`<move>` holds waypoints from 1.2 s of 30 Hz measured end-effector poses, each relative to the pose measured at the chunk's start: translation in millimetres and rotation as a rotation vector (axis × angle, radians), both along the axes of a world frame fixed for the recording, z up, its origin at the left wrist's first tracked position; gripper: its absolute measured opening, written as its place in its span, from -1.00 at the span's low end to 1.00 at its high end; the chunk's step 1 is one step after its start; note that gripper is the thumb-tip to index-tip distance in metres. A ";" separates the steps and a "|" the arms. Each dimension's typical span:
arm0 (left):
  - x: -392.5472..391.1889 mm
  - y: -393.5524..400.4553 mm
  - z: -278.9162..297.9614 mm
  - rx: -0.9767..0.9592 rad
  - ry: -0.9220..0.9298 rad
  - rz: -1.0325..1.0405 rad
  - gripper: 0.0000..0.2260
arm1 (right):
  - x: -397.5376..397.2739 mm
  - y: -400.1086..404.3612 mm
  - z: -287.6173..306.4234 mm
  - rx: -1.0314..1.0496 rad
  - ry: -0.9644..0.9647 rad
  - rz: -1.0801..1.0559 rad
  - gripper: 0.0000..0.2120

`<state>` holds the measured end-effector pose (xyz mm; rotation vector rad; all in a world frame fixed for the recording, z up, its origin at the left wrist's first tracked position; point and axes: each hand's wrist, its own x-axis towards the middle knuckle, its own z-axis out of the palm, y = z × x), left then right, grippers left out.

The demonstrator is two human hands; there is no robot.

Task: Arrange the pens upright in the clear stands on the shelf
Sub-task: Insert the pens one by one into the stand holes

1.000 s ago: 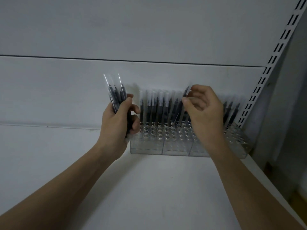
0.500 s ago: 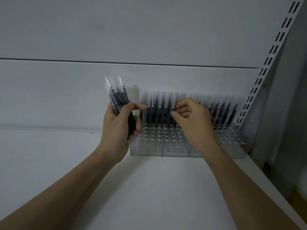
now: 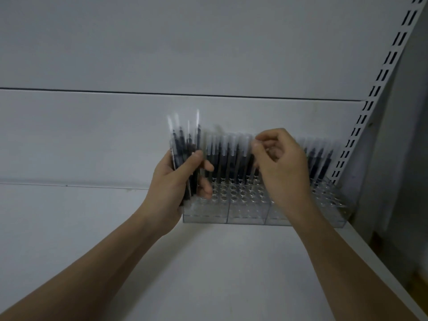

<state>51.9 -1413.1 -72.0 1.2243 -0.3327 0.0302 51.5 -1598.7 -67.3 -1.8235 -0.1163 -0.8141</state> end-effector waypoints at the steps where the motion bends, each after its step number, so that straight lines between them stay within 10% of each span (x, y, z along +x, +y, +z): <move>1: -0.8 0.0 0.6 0.017 0.004 -0.027 -0.95 | -2.1 2.0 2.2 0.046 0.000 0.057 -0.95; 13: -14.7 -10.2 1.0 0.163 0.085 -0.278 -0.66 | -14.5 21.3 6.3 0.163 0.141 0.393 -0.93; 23: -15.1 -11.1 1.7 0.119 0.095 -0.244 -0.83 | -7.1 11.3 7.6 0.293 0.156 0.364 -0.62; 36: -18.4 -9.8 2.7 0.121 0.103 -0.252 -0.79 | -1.5 -20.3 18.0 0.352 -0.101 -0.004 -0.74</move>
